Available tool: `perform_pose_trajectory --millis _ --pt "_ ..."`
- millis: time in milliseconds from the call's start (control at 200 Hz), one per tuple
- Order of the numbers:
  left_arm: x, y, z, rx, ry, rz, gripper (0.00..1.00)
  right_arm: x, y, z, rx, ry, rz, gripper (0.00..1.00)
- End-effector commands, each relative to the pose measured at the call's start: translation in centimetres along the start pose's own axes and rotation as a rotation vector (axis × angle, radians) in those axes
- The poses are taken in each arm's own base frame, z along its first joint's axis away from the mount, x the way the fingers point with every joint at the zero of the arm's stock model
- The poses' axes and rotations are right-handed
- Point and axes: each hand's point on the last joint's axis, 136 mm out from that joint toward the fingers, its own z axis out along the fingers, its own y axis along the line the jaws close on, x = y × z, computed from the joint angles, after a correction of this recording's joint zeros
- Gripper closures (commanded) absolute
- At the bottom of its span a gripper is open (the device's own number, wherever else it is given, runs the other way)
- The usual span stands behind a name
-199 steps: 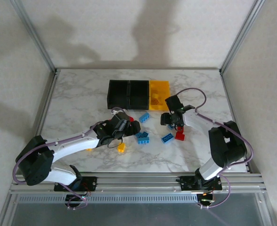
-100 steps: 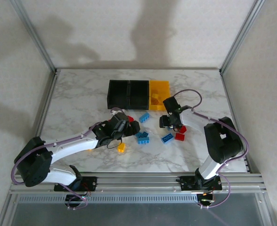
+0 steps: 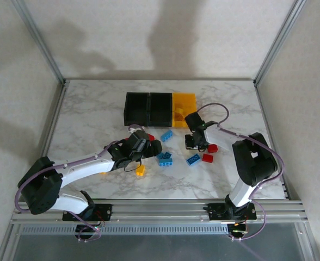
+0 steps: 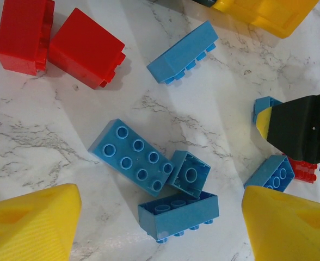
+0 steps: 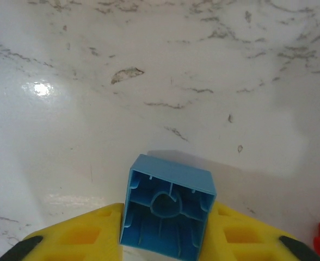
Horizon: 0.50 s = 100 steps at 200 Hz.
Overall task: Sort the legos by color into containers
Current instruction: Pick up the lego from the center of the table.
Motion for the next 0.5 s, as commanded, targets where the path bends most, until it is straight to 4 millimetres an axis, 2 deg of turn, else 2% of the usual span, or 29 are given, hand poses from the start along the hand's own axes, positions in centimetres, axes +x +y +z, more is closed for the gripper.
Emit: perform_pose_trajectory --millis 0,130,280,376,496 --pt "0.1 -0.1 -0.2 0.002 -0.007 0.001 0.23 -0.2 0.0 -0.3 0.037 0.003 -0.014 0.71" --pt "-0.1 0.0 -0.4 -0.002 -0.013 0.006 0.23 -1.4 1.0 -2.0 0.019 -0.036 -0.020 0.71" --pt "-1.8 0.0 -1.7 -0.005 -0.061 0.001 0.23 -3.6 2.9 -4.8 -0.031 -0.103 -0.027 0.71" --pt "-3.0 0.3 -2.6 0.002 -0.092 -0.018 0.22 -5.5 4.6 -6.5 -0.075 -0.148 -0.040 0.70" --pt "-4.2 1.1 -3.5 -0.002 -0.116 -0.043 0.22 -8.2 6.8 -7.5 -0.115 -0.194 -0.057 0.70"
